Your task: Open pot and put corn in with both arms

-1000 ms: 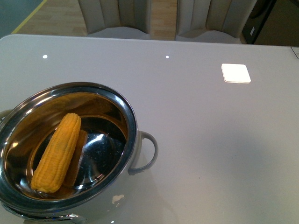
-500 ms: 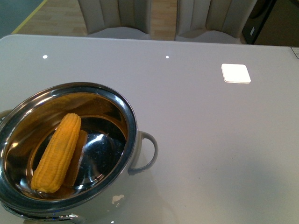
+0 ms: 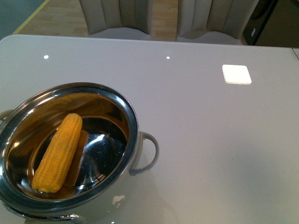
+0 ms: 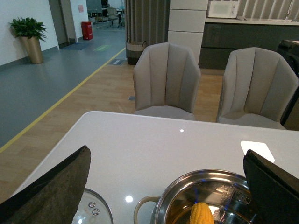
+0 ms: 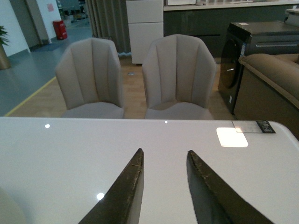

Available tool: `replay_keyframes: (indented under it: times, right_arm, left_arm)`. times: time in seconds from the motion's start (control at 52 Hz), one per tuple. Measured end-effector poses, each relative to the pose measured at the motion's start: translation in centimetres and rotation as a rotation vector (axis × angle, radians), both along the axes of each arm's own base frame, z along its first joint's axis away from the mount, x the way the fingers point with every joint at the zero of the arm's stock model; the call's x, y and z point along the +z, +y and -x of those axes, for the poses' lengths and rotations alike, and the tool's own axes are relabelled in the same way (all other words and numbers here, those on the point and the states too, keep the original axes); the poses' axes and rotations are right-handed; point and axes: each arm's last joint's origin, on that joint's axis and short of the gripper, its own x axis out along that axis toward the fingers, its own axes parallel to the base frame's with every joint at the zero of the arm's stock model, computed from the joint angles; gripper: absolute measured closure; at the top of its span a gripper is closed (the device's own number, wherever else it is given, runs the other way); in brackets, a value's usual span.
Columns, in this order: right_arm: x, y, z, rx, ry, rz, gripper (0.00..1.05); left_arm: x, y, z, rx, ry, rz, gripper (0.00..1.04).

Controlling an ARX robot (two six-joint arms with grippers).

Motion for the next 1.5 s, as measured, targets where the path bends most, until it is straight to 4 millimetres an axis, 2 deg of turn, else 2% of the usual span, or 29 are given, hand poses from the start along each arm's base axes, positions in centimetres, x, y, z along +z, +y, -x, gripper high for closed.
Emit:
replay_keyframes:
  times: [0.135, 0.173, 0.519, 0.712, 1.25, 1.288, 1.5]
  right_arm:
    - [0.0, -0.6, 0.4, 0.028, -0.001, 0.014, 1.00]
    - [0.0, -0.9, 0.4, 0.027, -0.002, 0.022, 1.03]
    - [0.0, -1.4, 1.0, -0.006, -0.002, 0.022, 1.03]
    - [-0.3, -1.5, 2.1, -0.006, 0.004, 0.022, 1.03]
    - [-0.2, -1.5, 2.2, -0.006, 0.001, 0.022, 1.03]
    - [-0.2, -1.5, 2.2, -0.006, 0.001, 0.023, 1.01]
    - [-0.2, -1.5, 2.2, -0.006, 0.001, 0.023, 0.66]
  left_arm:
    - [0.0, 0.0, 0.0, 0.000, 0.000, 0.000, 0.07]
    - [0.0, 0.0, 0.0, -0.001, 0.000, 0.000, 0.07]
    - [0.0, 0.0, 0.0, 0.000, 0.000, 0.000, 0.07]
    - [0.0, 0.0, 0.0, 0.000, 0.000, 0.000, 0.07]
    - [0.0, 0.0, 0.0, 0.000, 0.000, 0.000, 0.07]
    - [0.0, 0.0, 0.0, 0.000, 0.000, 0.000, 0.07]
    - [0.0, 0.0, 0.0, 0.000, 0.000, 0.000, 0.07]
